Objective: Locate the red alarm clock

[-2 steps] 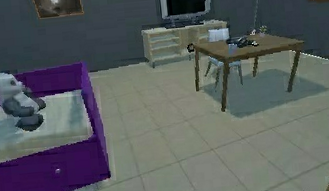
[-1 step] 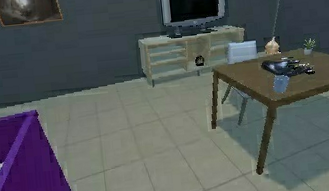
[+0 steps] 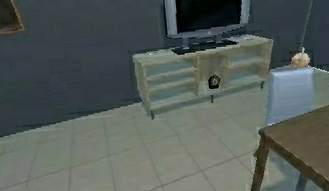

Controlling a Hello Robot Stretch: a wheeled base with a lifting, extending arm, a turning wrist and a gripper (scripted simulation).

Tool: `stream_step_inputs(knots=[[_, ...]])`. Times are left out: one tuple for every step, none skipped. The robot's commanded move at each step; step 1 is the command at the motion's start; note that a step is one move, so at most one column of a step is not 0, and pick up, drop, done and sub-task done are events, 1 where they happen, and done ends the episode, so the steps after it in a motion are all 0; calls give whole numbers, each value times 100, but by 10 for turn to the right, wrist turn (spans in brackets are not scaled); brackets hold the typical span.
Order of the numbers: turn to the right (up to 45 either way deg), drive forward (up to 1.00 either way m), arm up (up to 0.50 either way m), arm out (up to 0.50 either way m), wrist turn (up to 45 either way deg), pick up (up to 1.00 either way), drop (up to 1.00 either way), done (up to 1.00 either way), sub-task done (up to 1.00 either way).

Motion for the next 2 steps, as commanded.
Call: stream_step_inputs(knots=[[0, 75, 0, 0, 0, 0, 0, 0, 0], [300, 0, 0, 0, 0, 0, 0, 0, 0]])
